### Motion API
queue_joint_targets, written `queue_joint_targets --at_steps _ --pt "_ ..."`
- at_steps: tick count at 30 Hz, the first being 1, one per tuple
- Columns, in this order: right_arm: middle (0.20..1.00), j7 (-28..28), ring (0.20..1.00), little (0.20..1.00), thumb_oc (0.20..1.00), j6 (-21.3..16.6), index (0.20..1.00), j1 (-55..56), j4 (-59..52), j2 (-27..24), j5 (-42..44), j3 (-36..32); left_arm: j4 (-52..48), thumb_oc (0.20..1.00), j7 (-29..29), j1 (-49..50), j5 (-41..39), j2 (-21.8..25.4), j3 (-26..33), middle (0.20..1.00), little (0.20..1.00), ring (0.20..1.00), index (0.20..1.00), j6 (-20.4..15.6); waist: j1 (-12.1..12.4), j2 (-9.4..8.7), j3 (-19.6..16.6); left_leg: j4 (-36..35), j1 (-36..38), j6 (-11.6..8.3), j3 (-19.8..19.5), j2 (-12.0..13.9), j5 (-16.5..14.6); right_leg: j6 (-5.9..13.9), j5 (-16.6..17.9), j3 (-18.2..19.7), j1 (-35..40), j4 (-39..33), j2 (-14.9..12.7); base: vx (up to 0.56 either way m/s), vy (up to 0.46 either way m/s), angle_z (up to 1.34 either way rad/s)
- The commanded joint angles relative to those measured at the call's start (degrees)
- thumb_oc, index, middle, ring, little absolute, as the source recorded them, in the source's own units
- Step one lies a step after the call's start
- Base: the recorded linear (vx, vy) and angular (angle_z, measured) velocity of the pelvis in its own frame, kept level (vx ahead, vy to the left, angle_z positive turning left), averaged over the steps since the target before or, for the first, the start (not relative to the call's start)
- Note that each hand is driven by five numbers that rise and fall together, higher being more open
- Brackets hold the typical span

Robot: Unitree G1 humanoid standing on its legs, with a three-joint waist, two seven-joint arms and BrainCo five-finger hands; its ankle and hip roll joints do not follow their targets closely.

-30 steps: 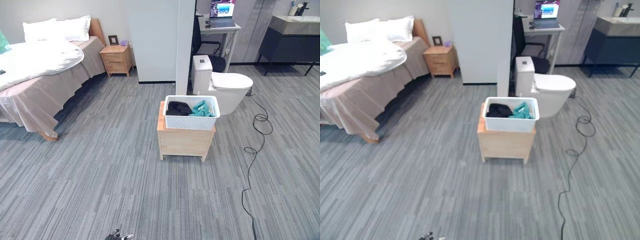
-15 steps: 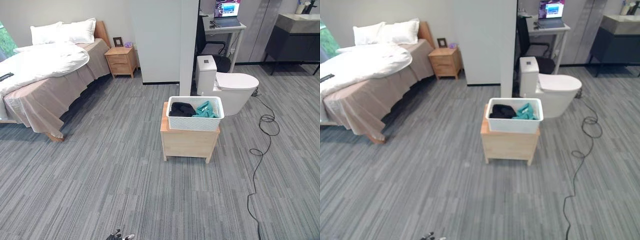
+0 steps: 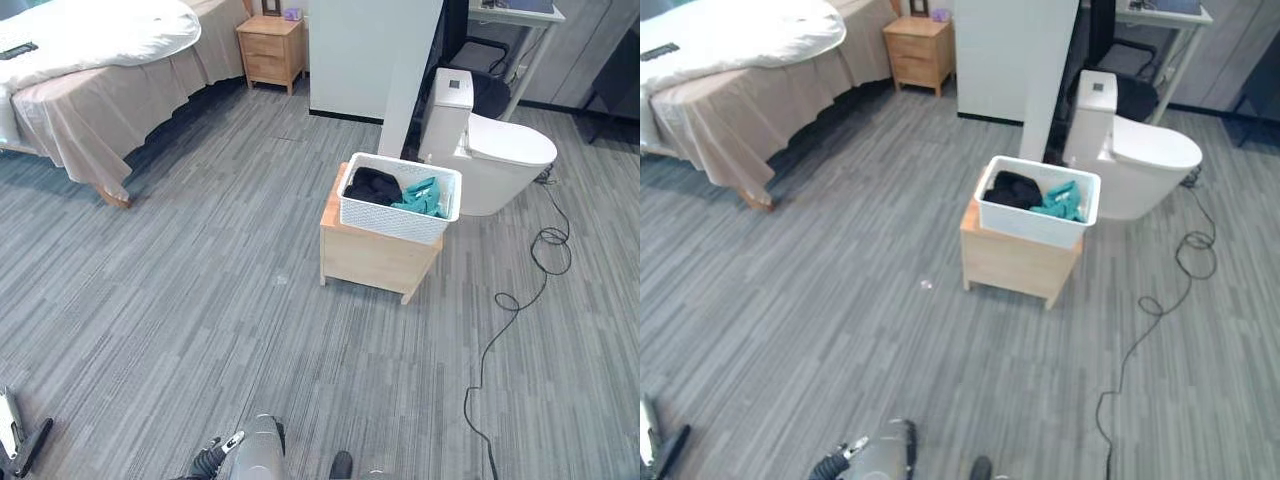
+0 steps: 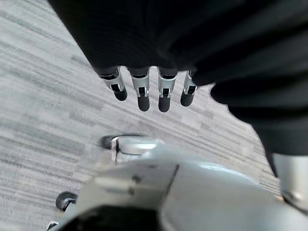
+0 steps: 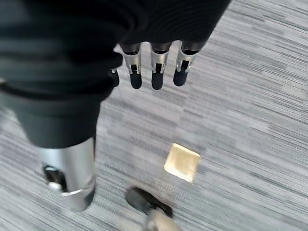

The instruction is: Grab the laundry basket,head to the washer,open it,put in the laundry and shut it.

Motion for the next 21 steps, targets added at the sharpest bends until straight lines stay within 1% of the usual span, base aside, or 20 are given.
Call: queue_joint_targets --at_steps 1,2,3,4,5,6,8,9,10,11,12,13,14,15,16,17,18,19,20,21 --pt "1.0 -0.66 1.0 1.0 1.0 -1.58 1.0 1.45 -3.04 -1.68 2.9 1.67 1.83 1.0 1.27 -1.12 -0.77 0.81 -0.3 1.0 1.0 1.0 1.0 -1.3 2.13 1.31 -2.75 -5.89 -1.2 0.92 -0.77 -1.49 4.02 6.74 -7.38 4.94 5.14 0.55 -5.39 0.34 0.081 0.03" --pt "1.0 -0.71 1.0 1.0 1.0 -1.66 1.0 1.21 -3.59 -1.11 3.02 2.2 2.6 1.0 1.45 -1.22 -0.74 0.91 -0.03 1.0 1.0 1.0 1.0 -1.29 2.64 1.11 -2.84 -7.22 -2.15 0.75 -0.02 -1.66 4.48 7.02 -8.24 5.16 6.18 0.55 -5.39 0.35 0.099 0.15" --pt "1.0 -0.68 1.0 1.0 1.0 -1.64 1.0 0.9 -4.25 -0.79 3.31 2.48 3.23 1.0 1.8 -1.11 -0.71 1.25 0.47 1.0 1.0 1.0 1.0 -1.39 3.57 0.65 -2.9 -6.39 -3.87 0.63 0.44 -1.52 5.0 7.35 -8.99 5.63 7.37 0.55 -5.62 0.39 0.14 0.08" --pt "1.0 -0.09 1.0 1.0 1.0 -1.55 1.0 0.94 -4.86 -0.23 2.56 3.04 4.16 1.0 1.51 -0.29 -0.34 1.32 1.33 1.0 1.0 1.0 1.0 -1.15 4.13 0.61 -3.88 -7.34 -2.66 0.88 0.76 -1.42 5.23 8.09 -9.41 6.03 8.61 0.55 -5.77 0.43 0.166 -0.17" --pt "1.0 0.06 1.0 1.0 1.0 -1.54 1.0 1.5 -5.35 0.3 2.16 3.34 4.5 1.0 1.62 0.42 -0.31 1.61 2.2 1.0 1.0 1.0 1.0 -1.08 4.65 0.05 -4.59 -6.12 -2.9 1.5 0.39 -1.78 5.22 8.63 -9.86 6.22 9.71 0.58 -6.46 0.46 0.177 -0.63" --pt "1.0 0.28 1.0 1.0 1.0 -1.47 1.0 1.74 -5.75 0.89 1.72 3.46 4.91 1.0 1.62 0.55 -0.08 2.06 2.76 1.0 1.0 1.0 1.0 -1.04 5.04 -0.82 -4.99 -3.1 -4.92 2.02 0.27 -2.4 4.83 8.73 -10.42 6.1 10.27 2.22 -7.69 0.44 0.179 -0.78" --pt "1.0 0.67 1.0 1.0 1.0 -1.44 1.0 1.38 -6.75 1.55 1.55 3.74 5.04 1.0 1.62 0.16 -0.15 3.27 3.64 1.0 1.0 1.0 1.0 -1.1 6.08 -2.62 -5.43 0.93 -5.42 3.59 0.75 -3.41 2.27 9.53 -10.1 6.91 9.27 6.78 -10.19 0.38 0.182 -0.36" --pt "1.0 0.96 1.0 1.0 1.0 -1.57 1.0 1.33 -6.87 1.88 1.65 3.88 5.22 1.0 1.73 0.05 -0.13 3.67 4.05 1.0 1.0 1.0 1.0 -1.09 6.35 -3.45 -5.6 1.47 -4.64 4.72 1.12 -4.63 0.63 10.26 -8.6 7.13 7.73 11.11 -11.28 0.38 0.291 -0.1" --pt "1.0 1.05 1.0 1.0 1.0 -1.27 1.0 1.02 -7.64 1.9 1.23 3.76 4.05 1.0 1.71 -0.49 0.03 4.68 3.93 1.0 1.0 1.0 1.0 -0.83 5.74 -3.7 -4.65 1.19 -2.58 6.7 1.62 -6.01 -1.52 11.8 -0.97 8.51 2.21 23.09 -12.11 0.28 0.239 -0.11" --pt "1.0 1.05 1.0 1.0 1.0 -1.27 1.0 1.03 -7.64 1.9 1.23 3.76 4.05 1.0 1.71 -0.49 0.03 4.67 3.93 1.0 1.0 1.0 1.0 -0.83 5.76 -3.69 -4.68 1.19 -2.6 6.69 1.63 -6.0 -1.52 11.8 -0.96 8.53 2.18 23.09 -12.09 0.23 0.244 -0.05" --pt "1.0 1.22 1.0 1.0 1.0 -1.09 1.0 0.72 -8.27 1.64 1.05 4.11 2.77 1.0 1.62 -0.78 -0.16 5.32 3.67 1.0 1.0 1.0 1.0 -0.81 4.81 -3.34 -3.58 0.93 -1.17 7.81 1.64 -6.38 -2.72 12.41 3.01 9.34 -1.16 29.77 -12.25 0.14 0.156 0.34" --pt "1.0 0.89 1.0 1.0 1.0 -1.0 1.0 0.04 -8.88 1.23 0.81 4.15 1.08 1.0 1.71 -1.07 -0.26 5.87 3.33 1.0 1.0 1.0 1.0 -0.98 3.98 -2.64 -2.63 0.7 0.07 8.7 1.99 -6.25 -3.66 13.22 6.14 9.02 -3.7 34.55 -12.57 0.18 0.193 0.34" --pt "1.0 0.7 1.0 1.0 1.0 -0.97 1.0 -0.17 -9.46 1.13 0.61 4.18 0.03 1.0 1.84 -1.25 -0.59 6.12 2.96 1.0 1.0 1.0 1.0 -1.07 3.78 -1.76 -2.37 0.38 0.97 9.2 2.0 -5.74 -4.08 13.83 6.88 7.72 -5.57 37.03 -13.09 0.2 0.16 0.34" --pt "1.0 0.43 1.0 1.0 1.0 -0.79 1.0 -0.33 -9.64 1.14 0.5 4.04 -0.9 1.0 1.99 -1.41 -1.15 6.46 2.8 1.0 1.0 1.0 1.0 -1.15 3.46 -1.19 -1.82 -0.19 2.79 9.71 2.16 -5.44 -4.59 13.99 8.38 5.82 -7.97 40.16 -14.2 0.25 0.138 0.22" --pt "1.0 -0.07 1.0 1.0 1.0 -0.52 1.0 -0.49 -9.58 0.87 0.06 3.53 -1.88 1.0 2.26 -1.55 -1.78 6.96 2.8 1.0 1.0 1.0 1.0 -1.15 3.13 -0.54 -1.3 -0.9 4.99 10.07 2.03 -5.26 -5.31 13.44 7.97 3.09 -9.77 41.15 -15.6 0.3 0.108 0.2" --pt "1.0 -0.48 1.0 1.0 1.0 -0.29 1.0 -0.53 -9.67 0.67 -0.43 3.34 -3.01 1.0 2.43 -1.42 -2.27 7.18 2.87 1.0 1.0 1.0 1.0 -1.18 2.94 -0.52 -0.95 -0.97 6.6 10.15 2.03 -5.52 -6.12 12.98 5.98 0.53 -9.73 38.25 -16.79 0.39 0.069 0.07" --pt "1.0 -1.28 1.0 1.0 1.0 0.21 1.0 -0.93 -9.05 0.2 -0.44 2.16 -4.03 1.0 2.56 -1.5 -2.65 7.69 3.13 1.0 1.0 1.0 1.0 -1.2 2.67 -0.07 -0.42 -1.27 9.63 9.67 2.85 -4.76 -7.4 12.18 3.28 -4.25 -11.84 34.76 -18.42 0.27 0.014 -0.06" --pt "1.0 -1.28 1.0 1.0 1.0 0.21 1.0 -0.94 -9.05 0.2 -0.45 2.15 -4.04 1.0 2.56 -1.51 -2.65 7.69 3.13 1.0 1.0 1.0 1.0 -1.19 2.64 -0.05 -0.31 -1.25 9.74 9.64 2.81 -4.75 -7.42 12.16 3.24 -4.3 -11.69 34.75 -18.4 0.28 -0.027 -0.3" --pt "1.0 -1.62 1.0 1.0 1.0 0.36 1.0 -1.16 -8.63 -0.05 -0.02 1.4 -4.5 1.0 2.46 -1.25 -2.93 7.75 3.29 1.0 1.0 1.0 1.0 -1.19 2.61 0.02 -0.26 -1.38 11.01 9.21 3.17 -4.29 -8.01 12.08 2.58 -5.98 -12.09 31.77 -19.19 0.24 -0.127 -0.33" --pt "1.0 -1.77 1.0 1.0 1.0 0.76 1.0 -1.53 -7.69 -0.62 0.63 0.34 -5.19 1.0 2.16 -0.78 -3.67 7.61 3.52 1.0 1.0 1.0 1.0 -1.25 2.42 0.21 -0.13 -1.85 13.19 8.44 3.04 -3.78 -8.86 12.37 3.24 -6.93 -12.71 26.03 -20.3 0.25 -0.126 -0.25"
